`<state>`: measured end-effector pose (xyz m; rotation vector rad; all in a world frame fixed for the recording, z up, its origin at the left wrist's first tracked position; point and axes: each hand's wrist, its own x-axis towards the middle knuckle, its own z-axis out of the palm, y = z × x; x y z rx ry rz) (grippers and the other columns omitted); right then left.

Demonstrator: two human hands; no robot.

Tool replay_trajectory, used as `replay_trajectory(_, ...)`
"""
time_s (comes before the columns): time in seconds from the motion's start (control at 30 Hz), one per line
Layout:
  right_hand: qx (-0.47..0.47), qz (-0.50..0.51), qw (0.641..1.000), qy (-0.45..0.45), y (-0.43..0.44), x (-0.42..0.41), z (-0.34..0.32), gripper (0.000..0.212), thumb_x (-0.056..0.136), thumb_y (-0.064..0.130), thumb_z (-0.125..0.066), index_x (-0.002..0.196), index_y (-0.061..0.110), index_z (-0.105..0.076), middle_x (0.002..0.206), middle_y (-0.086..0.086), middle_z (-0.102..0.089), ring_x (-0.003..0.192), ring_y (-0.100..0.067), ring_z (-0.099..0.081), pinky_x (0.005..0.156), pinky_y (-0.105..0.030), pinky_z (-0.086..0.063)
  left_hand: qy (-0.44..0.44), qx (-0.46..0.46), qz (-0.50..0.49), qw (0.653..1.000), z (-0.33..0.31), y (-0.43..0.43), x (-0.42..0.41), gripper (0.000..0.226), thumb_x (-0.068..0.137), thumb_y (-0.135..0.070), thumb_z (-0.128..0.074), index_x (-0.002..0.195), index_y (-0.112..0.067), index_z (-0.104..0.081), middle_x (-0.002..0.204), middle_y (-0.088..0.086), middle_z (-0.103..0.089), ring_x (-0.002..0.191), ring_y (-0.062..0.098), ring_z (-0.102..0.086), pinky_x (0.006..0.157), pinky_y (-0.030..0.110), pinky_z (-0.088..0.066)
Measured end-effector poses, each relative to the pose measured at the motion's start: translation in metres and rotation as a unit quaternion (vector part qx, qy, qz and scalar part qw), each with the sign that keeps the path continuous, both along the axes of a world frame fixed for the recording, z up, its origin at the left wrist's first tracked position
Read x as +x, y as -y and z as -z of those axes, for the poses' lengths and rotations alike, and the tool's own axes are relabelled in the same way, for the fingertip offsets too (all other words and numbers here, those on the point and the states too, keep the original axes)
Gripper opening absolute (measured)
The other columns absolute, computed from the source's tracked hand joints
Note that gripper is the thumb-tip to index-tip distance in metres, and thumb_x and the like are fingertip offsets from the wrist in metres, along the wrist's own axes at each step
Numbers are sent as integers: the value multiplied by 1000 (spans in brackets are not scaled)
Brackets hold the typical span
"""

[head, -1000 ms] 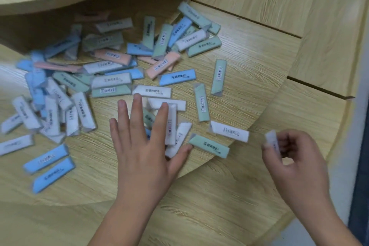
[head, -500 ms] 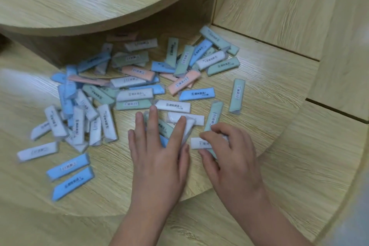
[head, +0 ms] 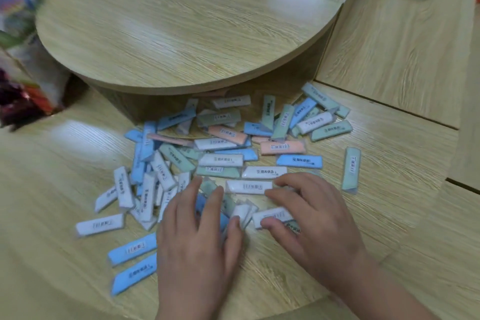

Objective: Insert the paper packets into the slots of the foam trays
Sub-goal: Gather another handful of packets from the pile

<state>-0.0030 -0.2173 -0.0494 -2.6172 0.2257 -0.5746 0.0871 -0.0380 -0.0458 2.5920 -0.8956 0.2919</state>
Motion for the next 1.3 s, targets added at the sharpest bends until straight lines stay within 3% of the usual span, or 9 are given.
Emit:
replay_trajectory(0.13, -53, -26, 992, -107, 8, 51, -23, 63, 97, 54, -36, 145, 13, -45, 152, -7, -40, 145, -26, -30, 117, -44, -26, -21, 45, 3, 999, -19, 13, 67, 56, 93, -42, -48, 141, -13, -52, 151, 23, -38, 140, 44, -32, 114, 56, -28)
replay_trajectory(0.2, -117, -38, 978, -170, 9, 86, -30, 73, 94, 58, -28, 153, 15, -29, 156, -9, -30, 147, -31, -21, 120, -46, -18, -24, 126, 12, 992, -23, 27, 99, 63, 92, -51, -37, 144, -17, -47, 147, 25, -39, 139, 45, -30, 116, 58, -22)
replay_trajectory(0.33, -190, -26, 968, -165, 16, 141, -32, 76, 85, 59, -26, 152, 24, -29, 152, -9, -36, 142, -34, -27, 116, -49, -23, 17, 198, 14, 980, -13, 39, 138, 75, 86, -61, -22, 147, -22, -40, 148, 19, -39, 137, 44, -31, 109, 57, -27)
replay_trajectory(0.53, -167, -78, 958, -220, 24, 182, -27, 70, 88, 57, -27, 154, 35, -20, 159, 2, -25, 143, -26, -23, 116, -44, -24, -1, 228, 47, 972, -8, 32, 146, 77, 84, -61, -19, 154, -31, -20, 155, 4, -32, 133, 35, -35, 104, 53, -31)
replay_trajectory(0.67, -193, -96, 953, -211, 10, 152, -26, 73, 85, 60, -18, 152, 30, -26, 157, 4, -28, 141, -23, -27, 111, -43, -30, -18, 211, 81, 974, -14, 14, 122, 68, 87, -59, -23, 147, -29, -34, 144, 1, -43, 127, 29, -39, 105, 49, -32)
replay_trajectory(0.93, -182, -141, 952, -201, 0, 94, -31, 66, 94, 60, -26, 147, 24, -40, 155, -2, -37, 141, -25, -32, 114, -48, -28, -60, 192, 136, 970, -17, -20, 80, 74, 91, -67, -14, 156, -33, -24, 165, 0, -21, 152, 27, -11, 120, 57, -12)
replay_trajectory(1.1, -154, -2, 971, -183, 68, 77, -33, 77, 90, 73, -19, 149, 26, -35, 155, -14, -34, 143, -33, -29, 114, -59, -26, -52, 153, 29, 986, -23, -60, 117, 78, 87, -72, -26, 154, -33, -27, 164, 9, -20, 152, 33, -11, 117, 62, -16)
replay_trajectory(1.2, -81, 102, 965, -226, 103, 74, -30, 89, 82, 77, -19, 154, 25, -25, 162, -13, -19, 147, -31, -21, 117, -54, -23, -114, 126, 15, 985, -19, -64, 141, 81, 82, -79, -23, 154, -44, -17, 166, 4, -8, 153, 26, -3, 119, 60, -14)
replay_trajectory(1.3, -56, 91, 968, -227, 92, 75, -16, 87, 81, 78, -18, 154, 31, -26, 162, -6, -18, 146, -26, -21, 116, -48, -21, -136, 138, 48, 980, -14, -43, 141, 80, 79, -82, -19, 152, -52, -10, 166, -2, -9, 153, 23, -5, 120, 55, -15)
